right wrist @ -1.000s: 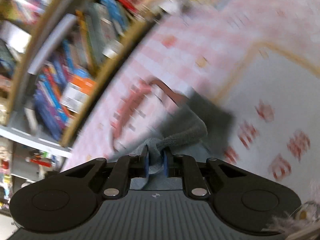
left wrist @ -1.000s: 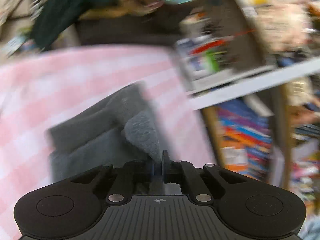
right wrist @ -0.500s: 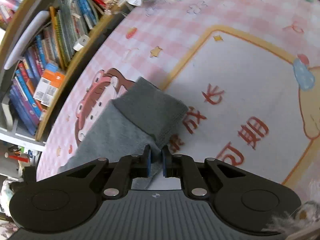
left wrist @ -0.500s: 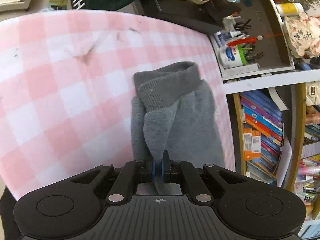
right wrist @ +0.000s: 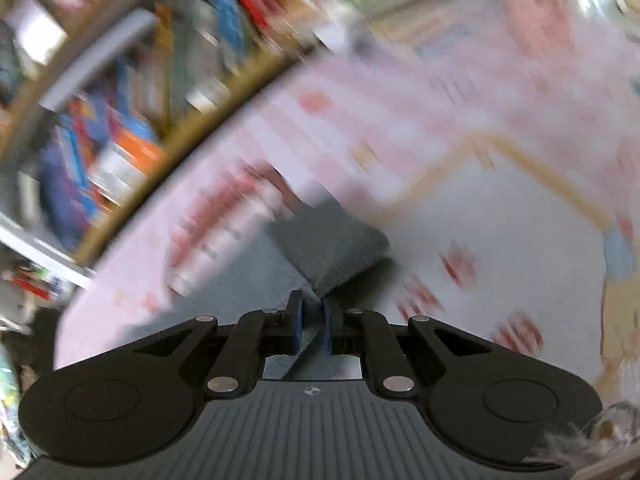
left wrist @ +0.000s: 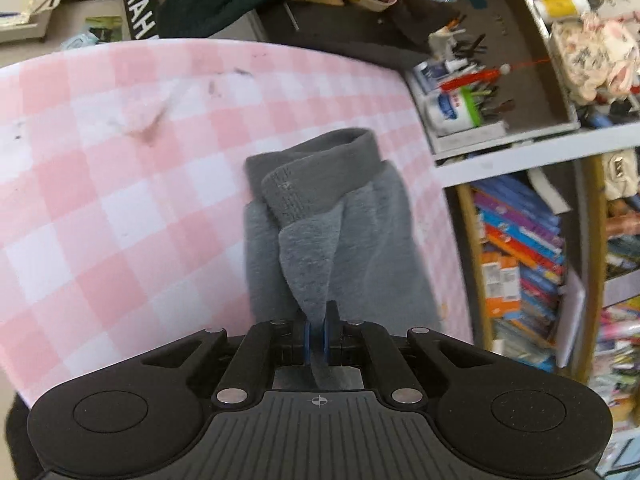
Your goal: Fold clothes
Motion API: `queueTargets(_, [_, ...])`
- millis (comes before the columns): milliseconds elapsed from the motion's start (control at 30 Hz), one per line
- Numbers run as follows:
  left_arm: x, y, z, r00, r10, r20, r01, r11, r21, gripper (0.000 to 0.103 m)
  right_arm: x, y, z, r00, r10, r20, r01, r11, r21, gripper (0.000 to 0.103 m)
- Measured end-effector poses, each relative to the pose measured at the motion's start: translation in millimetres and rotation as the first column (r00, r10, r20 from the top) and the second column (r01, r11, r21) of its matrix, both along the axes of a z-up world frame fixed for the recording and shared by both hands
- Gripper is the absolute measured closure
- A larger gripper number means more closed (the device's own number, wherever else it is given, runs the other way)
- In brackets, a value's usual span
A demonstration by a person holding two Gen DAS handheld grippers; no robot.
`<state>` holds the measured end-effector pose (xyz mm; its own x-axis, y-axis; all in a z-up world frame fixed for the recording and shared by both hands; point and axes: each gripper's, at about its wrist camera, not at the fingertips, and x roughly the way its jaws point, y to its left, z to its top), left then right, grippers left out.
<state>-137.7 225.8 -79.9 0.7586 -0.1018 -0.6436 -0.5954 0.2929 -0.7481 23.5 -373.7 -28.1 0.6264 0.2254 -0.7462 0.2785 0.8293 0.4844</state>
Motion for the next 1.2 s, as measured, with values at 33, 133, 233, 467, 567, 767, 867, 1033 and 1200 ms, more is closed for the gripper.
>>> queueTargets(33, [-0.6, -0.4, 1.5, 1.0, -0.002, -0.008, 0.002, 1.0, 0.009, 0.097, -2.0, -0.2, -7.7, 1.0, -0.01, -0.024, 0.01, 1.0, -0.006, 0.083])
queueTargets(133, [-1.3, -1.0, 6.8, 0.999, -0.005, -0.039, 0.006, 0.999, 0.033, 0.092, -8.3, -4.3, -9.3, 0.999, -0.04, -0.028, 0.04, 0.999, -0.007, 0.071])
queueTargets(233, [-3.3, -1.1, 8.9, 0.998, 0.003, -0.07, -0.001, 0.999, 0.033, 0.071, -10.5, -9.3, -13.9, 0.997, -0.069, -0.042, 0.071, 0.997, 0.033, 0.07])
queueTargets(467, [1.5, 3.2, 0.6, 0.997, 0.066, -0.047, -0.067, 0.997, -0.024, 0.056, -4.0, -1.7, -22.7, 0.994, -0.057, -0.091, 0.066, 0.993, 0.101, 0.07])
queueTargets(567, [14.7, 4.7, -9.5, 0.995, 0.09, -0.044, -0.093, 0.993, -0.073, 0.085, -1.1, 7.1, -27.6, 0.994, -0.037, -0.102, 0.047, 0.994, 0.094, 0.089])
queueTargets(767, [26.6, -1.0, 28.2, 0.986, 0.051, 0.157, -0.05, 0.999, -0.014, 0.093, -10.0, 14.1, -28.7, 0.996, -0.017, -0.088, 0.023, 0.997, 0.07, 0.092])
queueTargets(867, [21.2, -12.0, 63.3, 0.941, -0.051, 0.334, 0.027, 0.997, 0.076, 0.093, -15.4, 14.2, -28.7, 0.996, -0.014, -0.088, 0.02, 0.997, 0.072, 0.092])
queueTargets(1033, [4.6, 5.9, 12.6, 0.992, 0.087, 0.093, -0.087, 0.996, -0.002, 0.093, -21.1, 16.7, -27.9, 0.996, -0.01, -0.084, 0.016, 0.998, 0.068, 0.092])
queueTargets(1200, [-1.2, 2.2, -6.5, 0.994, 0.107, 0.012, -0.107, 0.994, -0.007, 0.089, -21.9, 19.4, -27.2, 0.997, -0.004, -0.081, 0.009, 0.999, 0.052, 0.092])
